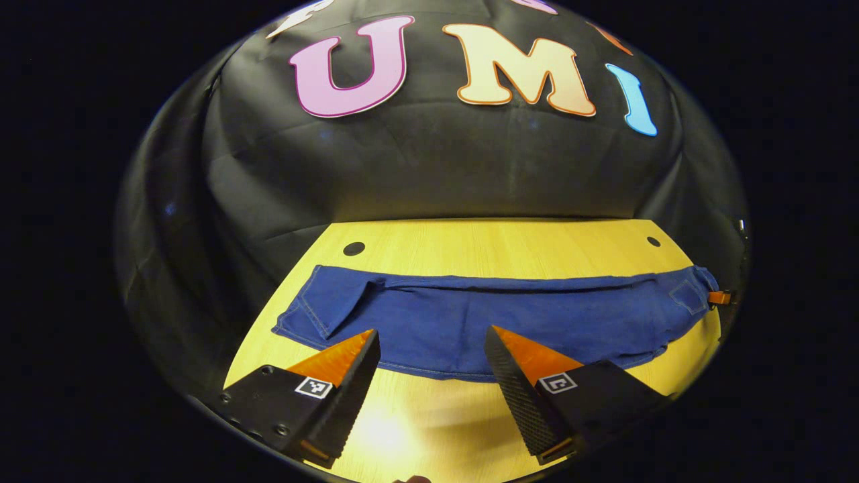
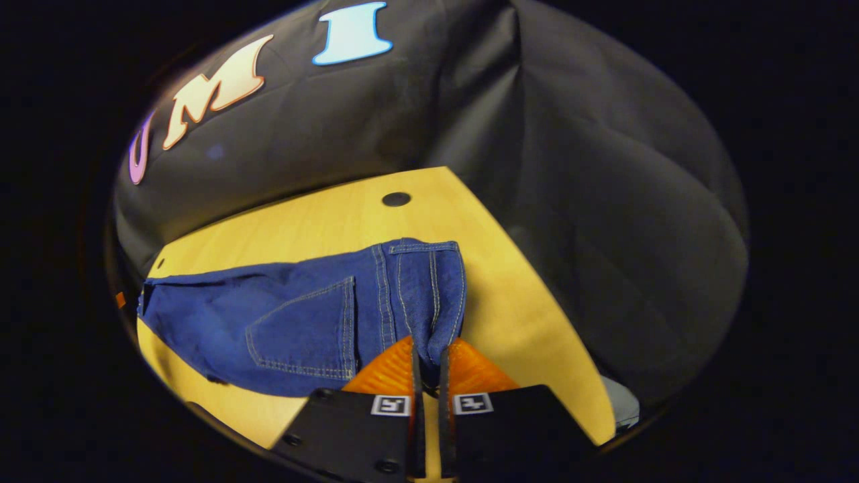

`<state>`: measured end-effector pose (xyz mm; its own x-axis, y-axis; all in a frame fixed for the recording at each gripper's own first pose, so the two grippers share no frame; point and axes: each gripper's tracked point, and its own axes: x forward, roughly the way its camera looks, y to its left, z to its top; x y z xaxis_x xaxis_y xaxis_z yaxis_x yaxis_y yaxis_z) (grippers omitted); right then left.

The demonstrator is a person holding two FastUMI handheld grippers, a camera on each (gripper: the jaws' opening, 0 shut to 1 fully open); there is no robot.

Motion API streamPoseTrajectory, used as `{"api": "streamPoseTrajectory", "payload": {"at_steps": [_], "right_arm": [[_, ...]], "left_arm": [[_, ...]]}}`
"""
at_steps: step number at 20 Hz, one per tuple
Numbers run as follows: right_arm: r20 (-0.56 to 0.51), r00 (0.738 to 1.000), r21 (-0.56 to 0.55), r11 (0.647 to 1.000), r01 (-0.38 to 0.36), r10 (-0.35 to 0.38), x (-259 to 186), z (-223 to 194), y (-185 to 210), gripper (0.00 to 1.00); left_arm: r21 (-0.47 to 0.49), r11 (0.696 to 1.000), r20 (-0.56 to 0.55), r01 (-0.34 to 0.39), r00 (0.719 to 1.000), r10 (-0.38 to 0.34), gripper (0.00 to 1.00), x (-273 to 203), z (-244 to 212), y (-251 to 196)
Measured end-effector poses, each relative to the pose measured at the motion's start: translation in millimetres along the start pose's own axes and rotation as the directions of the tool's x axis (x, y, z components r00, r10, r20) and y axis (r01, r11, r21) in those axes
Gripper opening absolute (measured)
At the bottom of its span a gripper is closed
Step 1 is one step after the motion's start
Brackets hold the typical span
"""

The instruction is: Grasp the waist and the cuffs of the jeans and fold them to make the two legs overlap; first hold the waist and fold one-third of the jeans toward the cuffs, then hold the cuffs and fold the remaining one-third in the same direction to finish folding.

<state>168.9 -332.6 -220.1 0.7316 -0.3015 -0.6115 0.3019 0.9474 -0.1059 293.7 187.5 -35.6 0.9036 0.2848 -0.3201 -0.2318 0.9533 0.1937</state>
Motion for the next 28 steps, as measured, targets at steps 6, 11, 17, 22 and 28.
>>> {"api": "streamPoseTrajectory", "payload": {"at_steps": [6,11,17,22,28], "right_arm": [[0.196,0.980,0.171,0.983,-0.065,0.030,-71,71,30,0.07],[0.333,0.884,0.186,0.896,-0.404,0.329,-139,122,171,0.06],[0.248,0.770,0.174,0.755,-0.632,0.588,-139,77,336,0.06],[0.090,0.778,0.161,0.761,-0.628,0.622,-98,-12,417,0.06],[-0.031,0.815,0.075,0.815,-0.575,0.578,-56,-84,434,0.07]], "left_arm": [[-0.001,0.997,0.003,0.073,0.997,-0.073,0.95,2,-7,14],[-0.003,0.995,-0.007,0.102,0.995,-0.102,0.95,9,-15,39],[-0.049,0.994,-0.002,0.097,0.995,-0.097,0.95,15,-21,67],[-0.074,0.993,0.009,0.091,0.996,-0.091,0.98,22,-25,80],[-0.069,0.996,0.017,0.051,0.999,-0.050,0.97,38,-27,104]]}}
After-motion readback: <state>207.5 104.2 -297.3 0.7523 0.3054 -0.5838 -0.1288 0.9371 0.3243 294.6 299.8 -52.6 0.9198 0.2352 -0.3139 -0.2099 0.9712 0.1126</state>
